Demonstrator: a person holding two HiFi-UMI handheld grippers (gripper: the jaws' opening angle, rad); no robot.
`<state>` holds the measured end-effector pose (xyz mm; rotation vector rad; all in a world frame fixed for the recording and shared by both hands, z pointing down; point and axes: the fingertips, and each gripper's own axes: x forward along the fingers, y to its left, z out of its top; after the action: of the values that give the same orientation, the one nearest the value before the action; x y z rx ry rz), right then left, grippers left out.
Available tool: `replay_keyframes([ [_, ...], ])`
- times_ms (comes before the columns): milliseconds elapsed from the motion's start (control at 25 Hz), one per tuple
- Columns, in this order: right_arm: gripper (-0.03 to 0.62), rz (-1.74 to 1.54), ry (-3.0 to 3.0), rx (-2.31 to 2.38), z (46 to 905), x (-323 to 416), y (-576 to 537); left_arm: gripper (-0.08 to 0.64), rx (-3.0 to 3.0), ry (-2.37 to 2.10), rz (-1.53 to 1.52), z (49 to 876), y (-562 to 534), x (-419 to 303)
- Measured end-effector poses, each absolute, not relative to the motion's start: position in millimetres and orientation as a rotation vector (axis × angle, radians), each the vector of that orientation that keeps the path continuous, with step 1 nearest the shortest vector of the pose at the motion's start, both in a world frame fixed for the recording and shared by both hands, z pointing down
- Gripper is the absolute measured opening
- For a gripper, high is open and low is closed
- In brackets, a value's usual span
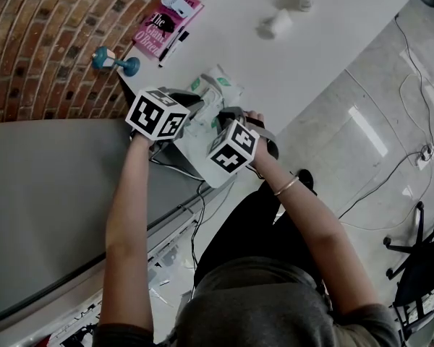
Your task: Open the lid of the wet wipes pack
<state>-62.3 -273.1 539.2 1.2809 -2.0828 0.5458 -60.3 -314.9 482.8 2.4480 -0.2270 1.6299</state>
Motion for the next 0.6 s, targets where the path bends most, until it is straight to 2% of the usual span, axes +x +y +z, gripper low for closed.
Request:
replay_keyframes([
  [280, 0.031, 0.551, -2.08, 1.279, 539, -61, -273, 0.031, 2.512, -0.412, 1.681, 470, -341, -68],
  [600, 0.029, 0.572, -2.087, 1.269, 540, -61, -273, 0.031, 2.537, -0.589, 1.693, 470, -363, -77],
])
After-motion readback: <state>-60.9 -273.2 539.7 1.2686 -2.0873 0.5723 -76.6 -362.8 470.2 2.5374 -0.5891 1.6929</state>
